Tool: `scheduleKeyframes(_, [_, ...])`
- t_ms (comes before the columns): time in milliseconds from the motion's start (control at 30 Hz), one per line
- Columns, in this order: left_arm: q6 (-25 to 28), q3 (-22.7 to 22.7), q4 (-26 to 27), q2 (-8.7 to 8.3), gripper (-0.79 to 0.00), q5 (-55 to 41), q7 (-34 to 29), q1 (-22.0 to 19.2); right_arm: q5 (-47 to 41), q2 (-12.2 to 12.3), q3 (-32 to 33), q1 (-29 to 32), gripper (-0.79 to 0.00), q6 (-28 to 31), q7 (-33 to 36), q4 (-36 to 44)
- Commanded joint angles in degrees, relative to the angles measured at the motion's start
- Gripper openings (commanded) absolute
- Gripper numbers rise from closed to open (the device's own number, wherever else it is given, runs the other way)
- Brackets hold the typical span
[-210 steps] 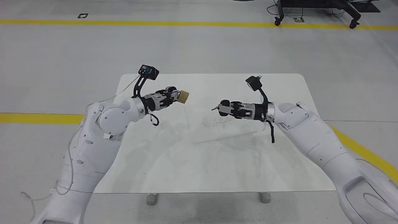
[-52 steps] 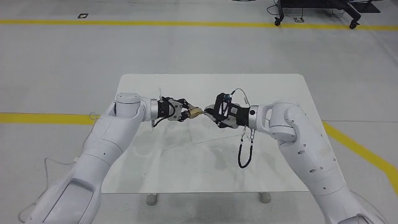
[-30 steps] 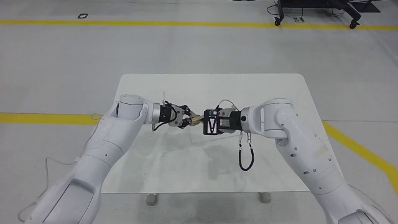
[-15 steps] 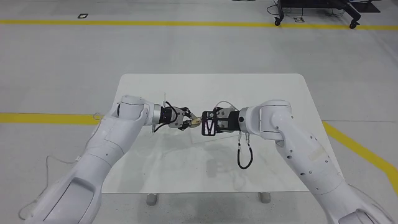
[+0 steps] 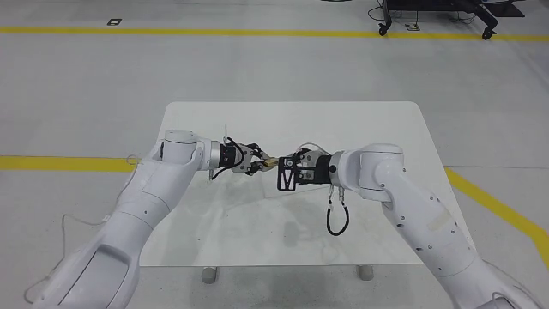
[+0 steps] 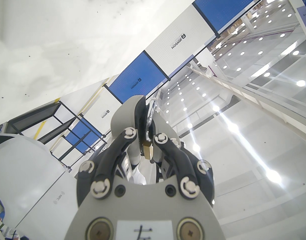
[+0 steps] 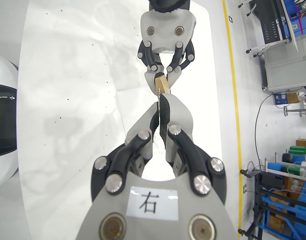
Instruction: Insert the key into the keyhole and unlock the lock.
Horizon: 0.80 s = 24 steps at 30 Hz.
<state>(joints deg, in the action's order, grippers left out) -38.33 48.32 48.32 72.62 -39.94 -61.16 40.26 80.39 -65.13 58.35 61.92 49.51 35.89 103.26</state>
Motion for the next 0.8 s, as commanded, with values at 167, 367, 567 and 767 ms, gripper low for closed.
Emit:
scheduleKeyframes(167, [0.71, 0.23, 0.46, -0.15, -0.785, 0.28, 0.29, 0.15, -0.66, -0.05, -0.62, -0.23, -0.785, -2.43, 3.7, 0.4])
scheduleKeyframes(367, [0.34, 0.07, 0.55, -0.2, -0.785, 0.6, 0.28, 0.11, -1.46, -0.15, -1.46, -0.92, -0.785, -3.47, 6.34, 0.0])
scheduleKeyframes(567, [0.48, -0.16, 0.68, -0.2, -0.785, 1.24, 1.08, 0.14, -2.35, -0.31, -2.44, -1.63, -0.785, -4.41, 7.82, -0.45])
scheduleKeyframes(767, [0.58, -0.25, 0.67, -0.18, -0.785, 1.27, 1.07, 0.09, -2.65, -0.51, -3.6, -2.45, -0.785, -5.5, 9.75, -0.76])
